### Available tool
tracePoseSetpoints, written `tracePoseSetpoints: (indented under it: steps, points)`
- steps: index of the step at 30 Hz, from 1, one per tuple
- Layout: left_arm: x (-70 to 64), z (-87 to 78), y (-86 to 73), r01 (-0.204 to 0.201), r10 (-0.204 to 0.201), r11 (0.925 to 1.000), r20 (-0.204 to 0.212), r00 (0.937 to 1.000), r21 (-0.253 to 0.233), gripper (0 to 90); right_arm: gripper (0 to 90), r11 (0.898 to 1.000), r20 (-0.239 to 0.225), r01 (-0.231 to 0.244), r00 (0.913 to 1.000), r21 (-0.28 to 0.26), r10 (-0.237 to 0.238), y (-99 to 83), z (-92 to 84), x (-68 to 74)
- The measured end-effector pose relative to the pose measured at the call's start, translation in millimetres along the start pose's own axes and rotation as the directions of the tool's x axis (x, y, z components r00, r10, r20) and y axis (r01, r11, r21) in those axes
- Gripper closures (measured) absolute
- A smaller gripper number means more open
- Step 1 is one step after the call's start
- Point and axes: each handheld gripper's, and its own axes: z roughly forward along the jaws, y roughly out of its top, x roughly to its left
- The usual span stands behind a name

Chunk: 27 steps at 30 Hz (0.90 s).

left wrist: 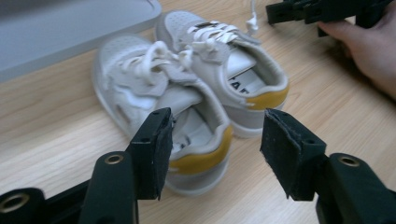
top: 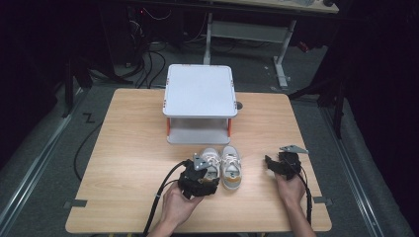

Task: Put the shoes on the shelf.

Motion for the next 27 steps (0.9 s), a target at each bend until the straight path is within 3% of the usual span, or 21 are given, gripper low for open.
tracePoseSetpoints:
  steps: [3, 10, 15, 23, 27]
  points:
    - [-2.2, 7.4, 6.4, 0.049, -0.049, 0.9987, 0.023, 0.9985, 0.014, 46.0, 38.1, 1.0, 0.0, 0.0, 1.0, 0.0, 0.0, 0.0, 0.0, 0.0]
    - [0.9, 25.2, 15.2, 0.099, -0.102, 0.9931, 0.048, 0.9936, 0.062, 44.9, 37.8, 1.0, 0.001, 0.0, 1.0, 0.0, 0.0, 0.0, 0.0, -0.1]
    - [8.1, 36.3, 19.1, 0.163, -0.169, 0.9821, 0.063, 0.9836, 0.095, 43.8, 37.8, 1.0, 0.001, -0.001, 1.0, 0.0, 0.001, 0.0, 0.0, 0.0]
    - [9.1, 45.1, 23.0, 0.192, -0.2, 0.9743, 0.063, 0.9778, 0.118, 43.6, 37.7, 1.0, 0.002, -0.002, 1.0, 0.0, 0.002, 0.0, 0.0, 0.1]
    - [11.9, 50.2, 24.5, 0.216, -0.225, 0.9698, 0.073, 0.9718, 0.114, 45.6, 37.7, 1.0, 0.003, -0.002, 1.0, 0.001, 0.002, 0.0, -0.1, 0.2]
